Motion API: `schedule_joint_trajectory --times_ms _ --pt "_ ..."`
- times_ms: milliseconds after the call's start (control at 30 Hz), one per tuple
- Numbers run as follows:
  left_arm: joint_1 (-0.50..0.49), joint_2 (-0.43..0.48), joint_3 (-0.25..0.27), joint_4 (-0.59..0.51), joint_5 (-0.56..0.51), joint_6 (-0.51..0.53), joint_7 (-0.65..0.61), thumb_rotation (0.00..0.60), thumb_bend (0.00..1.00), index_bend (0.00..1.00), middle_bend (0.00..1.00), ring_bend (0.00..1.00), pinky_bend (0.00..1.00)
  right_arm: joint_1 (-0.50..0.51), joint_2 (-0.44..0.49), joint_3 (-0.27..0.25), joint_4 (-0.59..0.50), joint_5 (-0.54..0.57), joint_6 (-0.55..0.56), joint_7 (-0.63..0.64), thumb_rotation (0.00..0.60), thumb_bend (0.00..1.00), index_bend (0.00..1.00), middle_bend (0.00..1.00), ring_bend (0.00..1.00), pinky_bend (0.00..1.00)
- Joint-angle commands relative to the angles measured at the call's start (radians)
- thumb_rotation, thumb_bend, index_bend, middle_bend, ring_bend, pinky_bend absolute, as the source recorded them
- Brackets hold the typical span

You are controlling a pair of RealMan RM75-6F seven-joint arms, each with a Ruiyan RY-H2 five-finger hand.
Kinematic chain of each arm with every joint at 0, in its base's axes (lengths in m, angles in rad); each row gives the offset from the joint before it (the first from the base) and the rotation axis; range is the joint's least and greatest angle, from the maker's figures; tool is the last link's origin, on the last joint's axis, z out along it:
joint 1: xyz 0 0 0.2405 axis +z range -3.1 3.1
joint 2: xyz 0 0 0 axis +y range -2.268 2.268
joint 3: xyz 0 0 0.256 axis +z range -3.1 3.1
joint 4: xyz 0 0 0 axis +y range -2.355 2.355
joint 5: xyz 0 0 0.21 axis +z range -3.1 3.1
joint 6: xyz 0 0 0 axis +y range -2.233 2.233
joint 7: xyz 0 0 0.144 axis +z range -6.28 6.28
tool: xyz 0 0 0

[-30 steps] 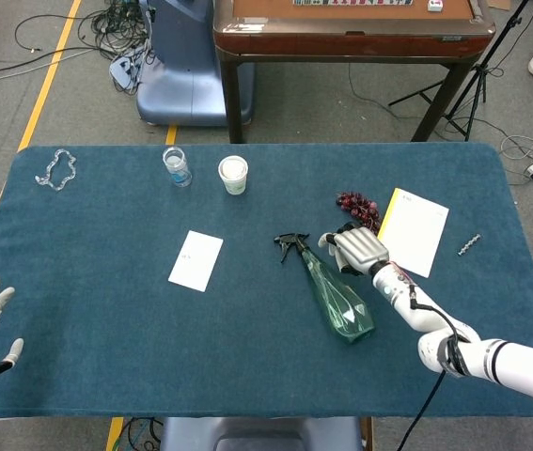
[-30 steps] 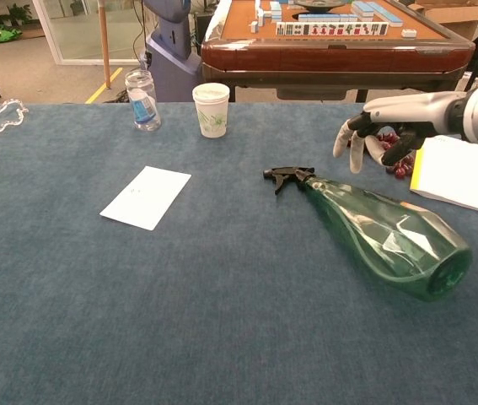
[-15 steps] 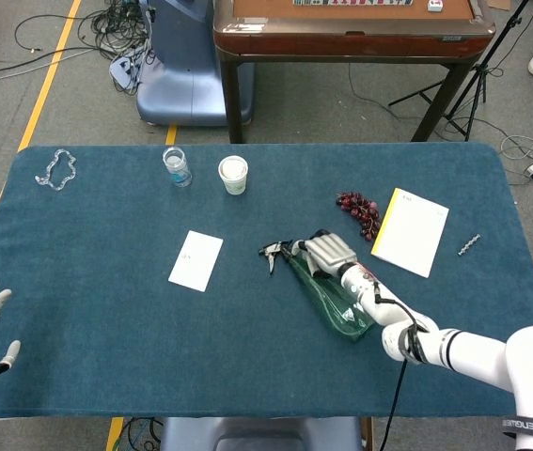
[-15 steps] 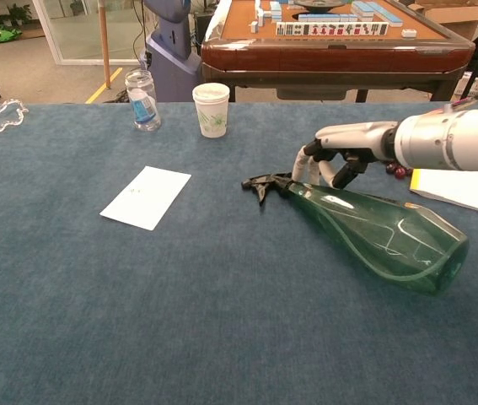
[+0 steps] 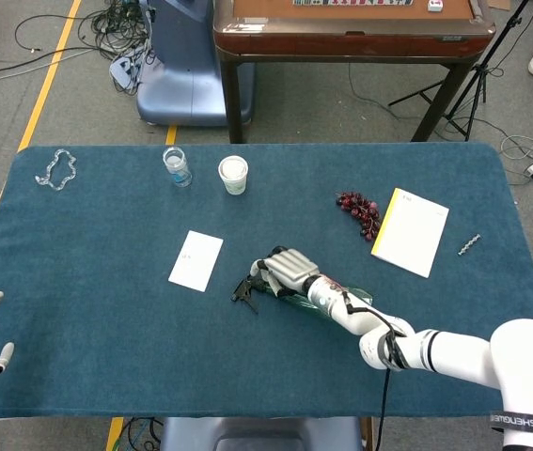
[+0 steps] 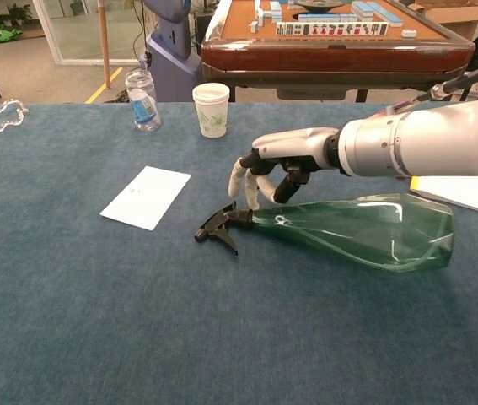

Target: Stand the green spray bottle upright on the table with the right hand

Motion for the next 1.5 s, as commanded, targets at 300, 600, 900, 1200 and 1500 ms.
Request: schedule_joint_trajectory --times_ms 300,600,900,1200,1500 --pt "0.0 -0.004 0.001 -0.002 0.006 0.0 0.003 0.6 0.36 0.11 0.0 0.0 0.0 -0.024 0.096 -0.066 -0.214 -0.096 0.122 -0.09 0.6 0.07 0.26 0.35 0.18 0.11" --pt "0.006 -0.004 0.002 -0.001 0.004 0.004 -0.001 0.6 0.36 0.11 0.0 0.0 0.0 -0.114 0.203 -0.128 -0.337 -0.172 0.329 -0.233 0.6 0.02 0.19 0.21 0.12 0.11" --pt "0.003 -0.008 0.002 0.004 0.008 -0.003 -0.003 0.6 0.36 0.11 0.0 0.0 0.0 -0.221 0.304 -0.215 -0.46 -0.207 0.454 -0.338 0.6 0.0 0.03 0.1 0.06 0.11" --pt "-0.002 -0.009 0.003 -0.002 0.015 -0.007 0.005 0.6 0.36 0.11 0.0 0.0 0.0 -0.264 0.307 -0.253 -0.459 -0.172 0.47 -0.437 0.6 0.0 0.0 0.07 0.04 0.11" --pt "0.005 -0.009 0.005 -0.004 0.015 0.0 0.006 0.6 0.36 0.11 0.0 0.0 0.0 -0.244 0.227 -0.212 -0.328 -0.074 0.426 -0.473 0.6 0.0 0.0 0.07 0.04 0.11"
